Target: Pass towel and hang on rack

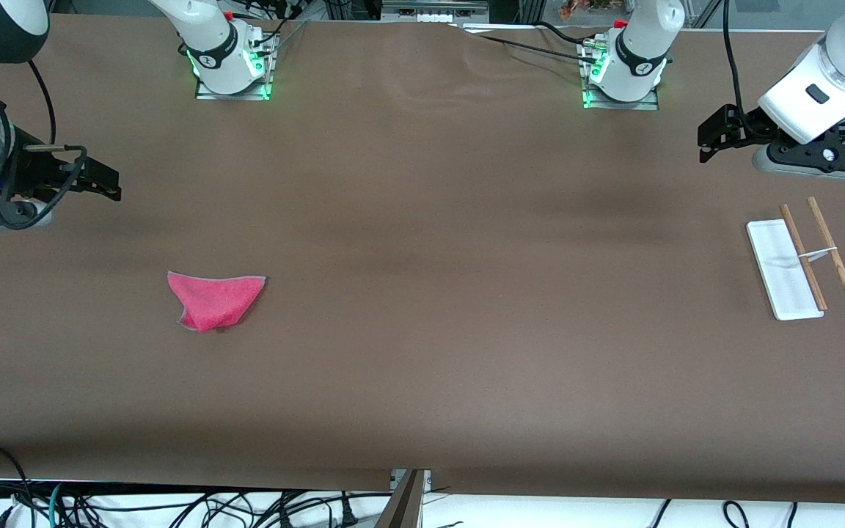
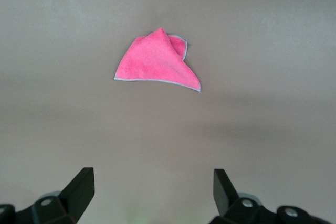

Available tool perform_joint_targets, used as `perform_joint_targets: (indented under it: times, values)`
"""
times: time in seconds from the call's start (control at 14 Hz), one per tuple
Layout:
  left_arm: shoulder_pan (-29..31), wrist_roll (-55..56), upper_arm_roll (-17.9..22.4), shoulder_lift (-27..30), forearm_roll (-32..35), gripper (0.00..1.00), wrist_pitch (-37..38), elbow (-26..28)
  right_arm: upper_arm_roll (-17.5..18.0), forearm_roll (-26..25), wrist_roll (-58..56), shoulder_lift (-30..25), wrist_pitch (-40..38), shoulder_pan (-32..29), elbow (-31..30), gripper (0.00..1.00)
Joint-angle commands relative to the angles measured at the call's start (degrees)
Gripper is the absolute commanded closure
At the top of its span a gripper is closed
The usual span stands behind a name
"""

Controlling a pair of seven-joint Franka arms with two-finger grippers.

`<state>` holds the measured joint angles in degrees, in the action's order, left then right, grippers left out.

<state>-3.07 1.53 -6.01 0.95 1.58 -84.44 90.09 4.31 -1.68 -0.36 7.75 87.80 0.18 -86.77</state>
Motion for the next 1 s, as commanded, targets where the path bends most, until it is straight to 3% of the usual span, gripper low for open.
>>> perform_joint_targets:
  times: [0.0, 0.43, 0.93]
  values:
    - [-0.2, -0.2, -0.3, -0.7, 1.8, 0.0, 0.8, -1.6, 0.3, 0.4, -0.9, 1.6, -0.3, -0.1, 1.2, 0.0]
    - [-0.1, -0.7, -0.1, -0.6, 2.6, 0.0, 1.1, -1.6, 0.1, -3.7, -1.2, 8.6, 2.0, -0.1, 1.2, 0.0]
    - [-0.4, -0.3, -0.8, -0.7, 2.9, 0.0, 0.6, -1.7, -0.3, -3.1, -9.6, 21.5, 19.8, -1.0, 1.1, 0.0]
